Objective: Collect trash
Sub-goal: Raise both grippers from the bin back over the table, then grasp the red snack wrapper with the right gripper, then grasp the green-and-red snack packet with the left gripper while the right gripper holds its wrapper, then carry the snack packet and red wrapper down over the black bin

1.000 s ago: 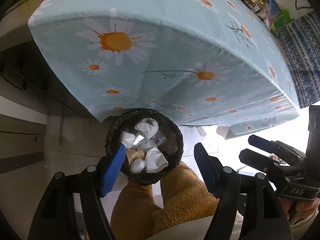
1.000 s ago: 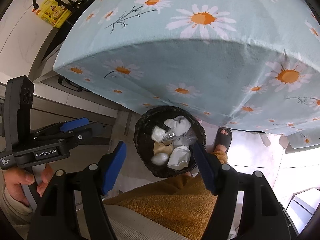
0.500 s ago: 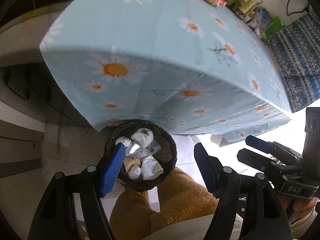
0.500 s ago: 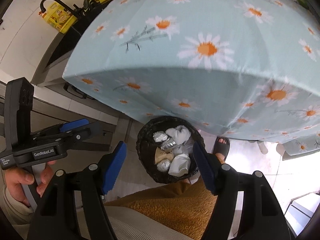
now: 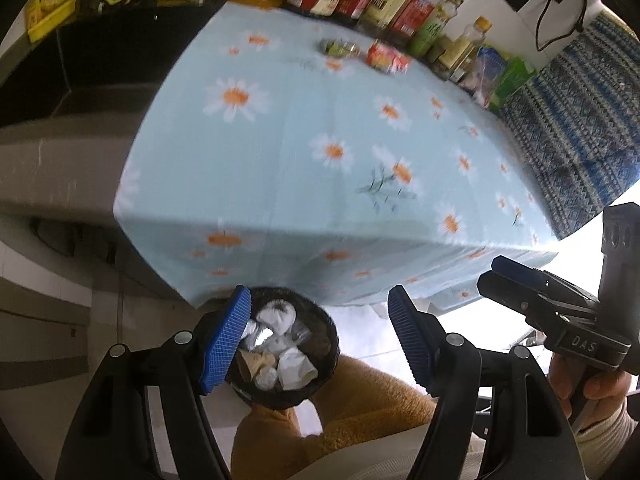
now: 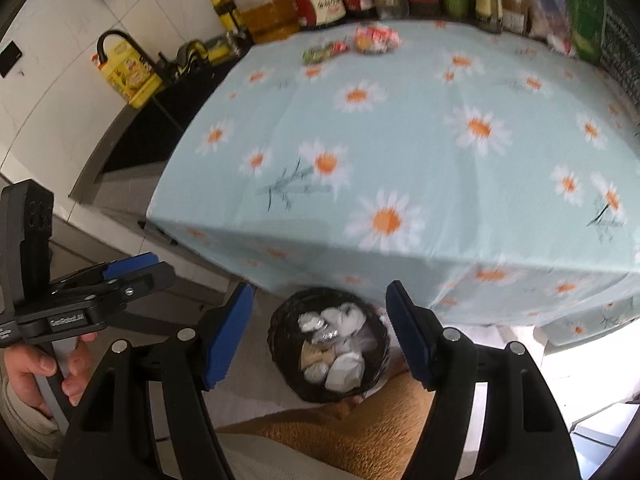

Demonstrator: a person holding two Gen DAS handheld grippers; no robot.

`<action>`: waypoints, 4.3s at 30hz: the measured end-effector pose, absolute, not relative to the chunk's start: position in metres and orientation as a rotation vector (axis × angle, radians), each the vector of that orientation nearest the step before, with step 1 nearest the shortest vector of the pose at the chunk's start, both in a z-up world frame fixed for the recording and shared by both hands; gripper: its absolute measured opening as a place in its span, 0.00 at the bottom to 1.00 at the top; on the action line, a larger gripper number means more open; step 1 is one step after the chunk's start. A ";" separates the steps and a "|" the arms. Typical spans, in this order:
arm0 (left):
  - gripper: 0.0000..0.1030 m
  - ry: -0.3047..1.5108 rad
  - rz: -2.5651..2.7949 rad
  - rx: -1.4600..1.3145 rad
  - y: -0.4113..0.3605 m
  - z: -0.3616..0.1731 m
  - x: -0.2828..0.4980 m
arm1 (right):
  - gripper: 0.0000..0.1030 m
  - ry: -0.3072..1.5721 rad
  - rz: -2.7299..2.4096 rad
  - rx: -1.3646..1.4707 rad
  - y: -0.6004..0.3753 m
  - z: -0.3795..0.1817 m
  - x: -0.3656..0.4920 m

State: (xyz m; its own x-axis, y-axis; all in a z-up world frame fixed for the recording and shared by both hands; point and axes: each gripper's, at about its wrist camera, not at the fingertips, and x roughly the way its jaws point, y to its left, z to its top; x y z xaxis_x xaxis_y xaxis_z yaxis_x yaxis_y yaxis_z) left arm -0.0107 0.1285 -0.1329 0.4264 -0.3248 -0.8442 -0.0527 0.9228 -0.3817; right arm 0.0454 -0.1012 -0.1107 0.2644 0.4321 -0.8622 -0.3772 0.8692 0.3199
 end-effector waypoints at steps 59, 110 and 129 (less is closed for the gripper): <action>0.74 1.094 0.081 -0.445 0.119 -0.114 0.226 | 0.45 1.130 0.751 -0.302 -0.028 -0.140 0.377; 0.57 1.172 -0.099 -0.033 0.073 -0.156 0.335 | 0.45 1.148 0.525 -0.013 -0.157 -0.114 0.324; 0.57 1.132 -0.095 -0.075 0.083 -0.133 0.288 | 0.45 1.139 0.556 -0.018 -0.138 -0.110 0.290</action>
State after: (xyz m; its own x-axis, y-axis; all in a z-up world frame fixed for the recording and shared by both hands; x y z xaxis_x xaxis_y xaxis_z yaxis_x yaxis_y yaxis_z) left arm 0.2885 0.0829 -0.1332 0.4216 -0.1135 -0.8997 0.0377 0.9935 -0.1077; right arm 0.2900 -0.1379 -0.1096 0.2985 0.4096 -0.8620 -0.4277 0.8648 0.2629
